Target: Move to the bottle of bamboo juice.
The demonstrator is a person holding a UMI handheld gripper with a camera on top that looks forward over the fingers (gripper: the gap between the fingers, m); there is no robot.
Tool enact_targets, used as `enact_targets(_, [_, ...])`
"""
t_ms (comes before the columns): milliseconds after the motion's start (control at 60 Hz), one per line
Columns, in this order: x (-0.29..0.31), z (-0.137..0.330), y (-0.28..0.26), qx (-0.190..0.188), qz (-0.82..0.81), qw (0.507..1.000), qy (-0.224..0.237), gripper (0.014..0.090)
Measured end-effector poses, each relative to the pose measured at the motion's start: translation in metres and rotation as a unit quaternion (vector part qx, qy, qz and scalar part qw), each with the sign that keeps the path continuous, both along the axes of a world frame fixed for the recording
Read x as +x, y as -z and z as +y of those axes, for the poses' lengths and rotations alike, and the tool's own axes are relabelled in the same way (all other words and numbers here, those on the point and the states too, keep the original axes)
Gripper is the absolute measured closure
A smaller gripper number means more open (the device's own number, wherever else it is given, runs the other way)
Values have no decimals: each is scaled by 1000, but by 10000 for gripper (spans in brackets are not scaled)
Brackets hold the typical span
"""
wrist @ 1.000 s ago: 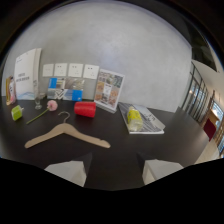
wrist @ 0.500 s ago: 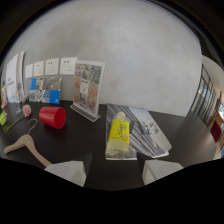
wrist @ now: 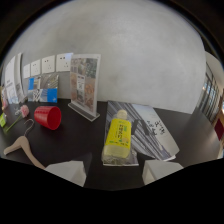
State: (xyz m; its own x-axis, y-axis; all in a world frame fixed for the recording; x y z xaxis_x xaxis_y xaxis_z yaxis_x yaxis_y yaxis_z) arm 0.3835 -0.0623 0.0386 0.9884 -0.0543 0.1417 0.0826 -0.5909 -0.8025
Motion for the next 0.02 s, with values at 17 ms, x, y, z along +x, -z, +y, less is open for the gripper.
enact_targets(17, [0, 0, 0, -1, 0, 1000, 0, 194])
